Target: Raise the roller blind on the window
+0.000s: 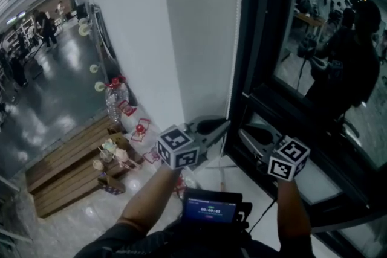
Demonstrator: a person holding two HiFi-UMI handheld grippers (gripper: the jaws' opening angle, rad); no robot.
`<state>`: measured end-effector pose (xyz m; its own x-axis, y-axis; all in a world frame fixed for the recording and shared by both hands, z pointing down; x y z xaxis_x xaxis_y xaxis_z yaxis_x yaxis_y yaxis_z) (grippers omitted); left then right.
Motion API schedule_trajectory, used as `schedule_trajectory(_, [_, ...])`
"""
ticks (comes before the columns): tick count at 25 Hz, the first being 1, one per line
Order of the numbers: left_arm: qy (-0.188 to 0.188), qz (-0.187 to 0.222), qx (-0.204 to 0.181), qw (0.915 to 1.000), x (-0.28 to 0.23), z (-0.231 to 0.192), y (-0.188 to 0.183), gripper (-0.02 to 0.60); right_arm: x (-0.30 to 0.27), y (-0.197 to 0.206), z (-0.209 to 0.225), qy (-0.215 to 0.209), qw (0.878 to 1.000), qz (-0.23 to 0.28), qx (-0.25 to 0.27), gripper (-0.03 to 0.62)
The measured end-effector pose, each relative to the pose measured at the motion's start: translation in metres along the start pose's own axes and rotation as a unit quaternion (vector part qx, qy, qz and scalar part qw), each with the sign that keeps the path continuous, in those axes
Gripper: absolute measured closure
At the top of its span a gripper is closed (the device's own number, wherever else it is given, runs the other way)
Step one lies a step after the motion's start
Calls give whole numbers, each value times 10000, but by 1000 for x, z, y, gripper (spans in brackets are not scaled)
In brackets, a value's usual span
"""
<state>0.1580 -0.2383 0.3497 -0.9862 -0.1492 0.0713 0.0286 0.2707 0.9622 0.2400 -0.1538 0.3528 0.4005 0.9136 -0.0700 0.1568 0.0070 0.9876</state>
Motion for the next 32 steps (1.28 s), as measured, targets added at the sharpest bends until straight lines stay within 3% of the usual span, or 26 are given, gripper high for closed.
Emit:
schedule_trajectory(10, [27,-25,-13,10000,2,5,2,579,-19,-71,5,-72,9982,564,209,539])
schedule_trajectory(32, [-272,113,10,9996,13,23,5,580,-8,-86,-14,-43,9965,825,131,539])
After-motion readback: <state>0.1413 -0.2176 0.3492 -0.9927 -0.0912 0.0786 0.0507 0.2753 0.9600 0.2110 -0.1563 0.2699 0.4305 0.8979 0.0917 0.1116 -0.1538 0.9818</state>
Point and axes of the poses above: the fingertips, and each gripper's own axes: x backward along the fingers, z to its right, y out of its underside, the point moved 5 cm from there along x, backward along the fingers, and after that the axes turned 12 degrees about x, right-handed, at the moved point
